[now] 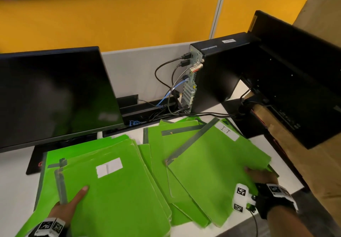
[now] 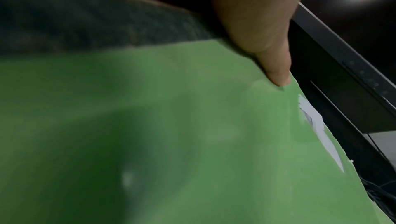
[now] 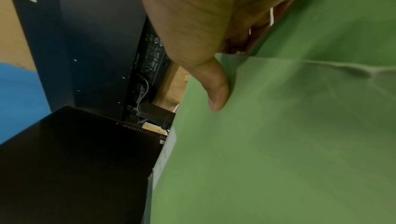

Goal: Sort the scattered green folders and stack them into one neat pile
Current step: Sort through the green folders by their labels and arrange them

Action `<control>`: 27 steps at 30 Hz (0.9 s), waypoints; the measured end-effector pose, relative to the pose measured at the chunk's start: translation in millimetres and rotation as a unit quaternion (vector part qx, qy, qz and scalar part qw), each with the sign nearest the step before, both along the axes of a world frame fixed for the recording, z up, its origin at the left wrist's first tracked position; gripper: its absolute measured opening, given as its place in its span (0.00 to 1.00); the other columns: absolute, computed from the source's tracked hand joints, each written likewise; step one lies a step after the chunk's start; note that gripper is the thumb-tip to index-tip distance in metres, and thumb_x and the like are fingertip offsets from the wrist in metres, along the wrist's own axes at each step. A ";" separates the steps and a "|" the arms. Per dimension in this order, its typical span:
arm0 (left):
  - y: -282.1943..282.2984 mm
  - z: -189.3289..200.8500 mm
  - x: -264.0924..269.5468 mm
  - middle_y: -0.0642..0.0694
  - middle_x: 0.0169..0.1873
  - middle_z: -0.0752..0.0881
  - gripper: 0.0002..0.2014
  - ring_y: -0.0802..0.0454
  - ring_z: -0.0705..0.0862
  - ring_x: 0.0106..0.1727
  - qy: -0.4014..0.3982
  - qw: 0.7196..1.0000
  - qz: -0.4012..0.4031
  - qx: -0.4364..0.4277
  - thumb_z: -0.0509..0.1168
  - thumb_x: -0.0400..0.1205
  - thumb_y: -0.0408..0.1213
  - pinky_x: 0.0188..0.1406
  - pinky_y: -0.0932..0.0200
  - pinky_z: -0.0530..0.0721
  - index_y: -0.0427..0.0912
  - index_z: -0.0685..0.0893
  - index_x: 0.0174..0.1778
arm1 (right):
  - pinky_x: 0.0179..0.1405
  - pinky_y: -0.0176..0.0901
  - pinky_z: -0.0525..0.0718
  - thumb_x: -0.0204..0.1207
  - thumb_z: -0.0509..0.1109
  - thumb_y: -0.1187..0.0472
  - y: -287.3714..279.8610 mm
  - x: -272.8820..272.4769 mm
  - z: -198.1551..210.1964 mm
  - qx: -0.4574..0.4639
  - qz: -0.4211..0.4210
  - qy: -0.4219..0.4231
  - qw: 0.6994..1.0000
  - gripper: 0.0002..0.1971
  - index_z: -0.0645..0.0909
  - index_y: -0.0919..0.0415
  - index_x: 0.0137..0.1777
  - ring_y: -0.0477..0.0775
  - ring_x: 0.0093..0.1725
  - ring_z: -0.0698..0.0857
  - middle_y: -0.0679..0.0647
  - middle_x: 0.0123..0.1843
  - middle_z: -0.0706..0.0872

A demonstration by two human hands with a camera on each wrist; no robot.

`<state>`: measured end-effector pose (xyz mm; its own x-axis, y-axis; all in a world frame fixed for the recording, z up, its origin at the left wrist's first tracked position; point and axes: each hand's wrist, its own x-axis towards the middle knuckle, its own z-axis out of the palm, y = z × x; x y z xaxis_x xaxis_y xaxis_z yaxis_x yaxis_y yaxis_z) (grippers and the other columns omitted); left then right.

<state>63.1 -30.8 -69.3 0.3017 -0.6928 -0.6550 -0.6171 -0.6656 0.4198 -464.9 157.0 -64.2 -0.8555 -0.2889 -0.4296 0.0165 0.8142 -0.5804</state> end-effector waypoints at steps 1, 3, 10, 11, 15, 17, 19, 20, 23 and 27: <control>0.7 -1.0 0.9 0.32 0.36 0.77 0.40 0.40 0.80 0.39 -0.001 1.000 0.003 0.002 0.68 0.69 0.64 0.41 0.50 0.75 0.28 0.72 0.57 | 0.65 0.51 0.75 0.74 0.72 0.52 0.4 -0.1 8.9 0.011 0.001 0.003 1.000 0.23 0.80 0.63 0.65 0.65 0.66 0.80 0.64 0.67 0.82; 1.3 -0.3 1.6 0.31 0.36 0.78 0.40 0.39 0.82 0.41 -0.003 1.000 0.009 -0.002 0.69 0.67 0.65 0.39 0.49 0.77 0.28 0.72 0.54 | 0.61 0.51 0.76 0.72 0.75 0.54 -1.8 -7.1 17.7 0.018 -0.020 -0.004 1.000 0.23 0.81 0.69 0.62 0.67 0.64 0.81 0.66 0.63 0.84; -1.4 -0.9 4.0 0.30 0.47 0.76 0.48 0.40 0.79 0.44 0.004 1.000 0.020 0.017 0.70 0.68 0.63 0.47 0.51 0.74 0.26 0.69 0.71 | 0.32 0.36 0.87 0.72 0.75 0.61 -13.8 -14.6 52.5 -0.283 -0.029 -0.039 0.958 0.12 0.83 0.62 0.54 0.44 0.33 0.89 0.53 0.43 0.92; -1.8 -0.9 2.7 0.30 0.47 0.76 0.48 0.40 0.79 0.45 0.011 0.999 0.028 0.022 0.70 0.69 0.61 0.47 0.51 0.73 0.23 0.68 0.71 | 0.25 0.32 0.85 0.72 0.75 0.62 -17.6 -15.9 63.3 -0.320 -0.009 -0.064 0.945 0.14 0.81 0.66 0.55 0.40 0.28 0.88 0.48 0.36 0.91; -6.0 -1.6 1.6 0.35 0.34 0.78 0.43 0.43 0.77 0.37 0.019 0.999 0.021 0.017 0.70 0.72 0.58 0.46 0.51 0.73 0.20 0.72 0.65 | 0.33 0.56 0.89 0.43 0.85 0.43 -37.3 -24.8 90.7 -0.385 0.044 -0.137 0.912 0.47 0.80 0.64 0.64 0.56 0.40 0.91 0.59 0.52 0.90; -5.6 -0.5 2.6 0.38 0.29 0.76 0.42 0.45 0.76 0.34 0.018 1.000 0.022 0.014 0.70 0.71 0.58 0.46 0.51 0.74 0.20 0.74 0.63 | 0.31 0.52 0.88 0.58 0.77 0.51 -49.2 -18.2 103.2 -0.386 0.072 -0.165 0.905 0.37 0.76 0.64 0.68 0.57 0.40 0.91 0.59 0.52 0.90; -3.7 2.3 2.6 0.37 0.29 0.78 0.46 0.45 0.78 0.35 0.031 0.999 0.030 0.002 0.71 0.66 0.66 0.43 0.51 0.76 0.22 0.76 0.59 | 0.34 0.58 0.88 0.67 0.69 0.62 -61.6 -6.7 113.2 -0.390 0.099 -0.196 0.894 0.28 0.73 0.64 0.70 0.60 0.41 0.91 0.61 0.52 0.90; -1.7 6.7 1.5 0.37 0.29 0.79 0.50 0.44 0.79 0.35 0.040 0.999 0.028 -0.006 0.69 0.58 0.73 0.40 0.52 0.76 0.24 0.78 0.53 | 0.39 0.63 0.88 0.69 0.68 0.65 -68.2 0.0 114.8 -0.398 0.121 -0.205 0.886 0.26 0.75 0.62 0.69 0.63 0.44 0.90 0.63 0.53 0.89; 1.2 3.3 7.1 0.31 0.41 0.85 0.58 0.40 0.83 0.44 0.084 0.996 0.028 -0.026 0.62 0.43 0.81 0.42 0.54 0.78 0.29 0.79 0.52 | 0.49 0.66 0.86 0.62 0.72 0.69 -93.9 34.3 121.5 -0.374 0.214 -0.221 0.875 0.24 0.80 0.54 0.60 0.63 0.48 0.89 0.64 0.56 0.88; 8.0 -0.4 16.5 0.35 0.76 0.69 0.54 0.38 0.68 0.77 0.183 0.979 0.076 -0.044 0.56 0.65 0.78 0.78 0.42 0.62 0.39 0.67 0.77 | 0.53 0.53 0.86 0.58 0.81 0.69 -144.6 98.3 112.5 -0.264 0.365 -0.105 0.886 0.23 0.83 0.55 0.54 0.50 0.47 0.89 0.54 0.51 0.91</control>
<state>79.6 -22.8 -69.7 0.1616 -0.7171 -0.6780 -0.3113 -0.6890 0.6545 -366.7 12.4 48.3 -0.2741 -0.9414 -0.1966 -0.2499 0.2671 -0.9307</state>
